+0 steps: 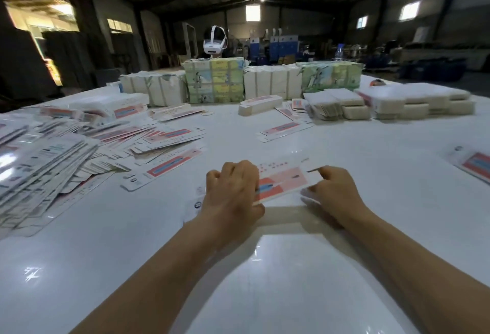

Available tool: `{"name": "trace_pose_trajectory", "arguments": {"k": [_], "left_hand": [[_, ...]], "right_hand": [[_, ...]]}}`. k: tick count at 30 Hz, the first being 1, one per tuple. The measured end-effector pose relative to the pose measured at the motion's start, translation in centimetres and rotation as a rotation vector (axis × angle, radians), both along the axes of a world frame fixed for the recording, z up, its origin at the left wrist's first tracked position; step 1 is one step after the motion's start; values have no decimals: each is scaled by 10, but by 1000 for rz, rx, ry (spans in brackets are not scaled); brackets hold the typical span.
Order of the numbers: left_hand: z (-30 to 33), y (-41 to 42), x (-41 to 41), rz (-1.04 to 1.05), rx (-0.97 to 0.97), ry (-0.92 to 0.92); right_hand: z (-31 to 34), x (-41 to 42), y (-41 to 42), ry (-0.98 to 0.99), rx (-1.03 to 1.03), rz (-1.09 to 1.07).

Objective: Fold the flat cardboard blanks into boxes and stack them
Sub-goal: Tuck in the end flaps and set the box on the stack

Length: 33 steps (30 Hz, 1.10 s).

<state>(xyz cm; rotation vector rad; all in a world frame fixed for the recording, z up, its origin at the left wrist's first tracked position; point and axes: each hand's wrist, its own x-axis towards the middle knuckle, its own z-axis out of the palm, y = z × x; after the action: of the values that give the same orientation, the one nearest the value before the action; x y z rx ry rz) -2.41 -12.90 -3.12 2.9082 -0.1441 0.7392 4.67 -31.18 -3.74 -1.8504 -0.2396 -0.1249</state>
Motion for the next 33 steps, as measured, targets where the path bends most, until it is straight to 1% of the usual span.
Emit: {"name": "trace_pose_trajectory", "arguments": {"k": [3, 4, 5, 7, 10, 12, 15, 18, 20, 22, 24, 26, 29, 31, 33], "left_hand": [[-7, 3, -1, -54, -29, -38], [-8, 4, -1, -62, -24, -46], [-9, 4, -1, -64, -16, -37], [-11, 6, 0, -69, -17, -18], [-10, 2, -2, -92, -62, -22], [-10, -2, -2, -76, -33, -20], [-5, -8, -2, -71, -6, -52], [2, -10, -4, -114, -27, -143], [6, -9, -7, -125, 7, -171], [6, -8, -9, -140, 84, -179], [7, -7, -11, -148, 149, -163], [9, -6, -12, -148, 195, -148], [11, -6, -14, -145, 218, -97], [12, -6, -13, -134, 229, -75], [14, -7, -14, -141, 203, -112]], "right_hand": [[10, -3, -2, 345, 611, 99], [13, -3, -3, 447, 748, 164], [15, -4, -5, 512, 818, 226], [15, -5, -9, 532, 793, 328], [10, -8, -9, 455, 649, 412], [9, -10, -6, 417, 600, 437], [10, -14, -6, 436, 634, 547], [12, -15, -9, 461, 676, 622], [11, -15, -10, 447, 652, 620], [9, -15, -9, 414, 599, 602], [7, -14, -8, 399, 556, 578], [6, -15, -8, 379, 490, 598], [6, -18, -6, 321, 353, 638], [5, -17, -4, 323, 310, 593], [4, -15, -3, 334, 285, 523]]}}
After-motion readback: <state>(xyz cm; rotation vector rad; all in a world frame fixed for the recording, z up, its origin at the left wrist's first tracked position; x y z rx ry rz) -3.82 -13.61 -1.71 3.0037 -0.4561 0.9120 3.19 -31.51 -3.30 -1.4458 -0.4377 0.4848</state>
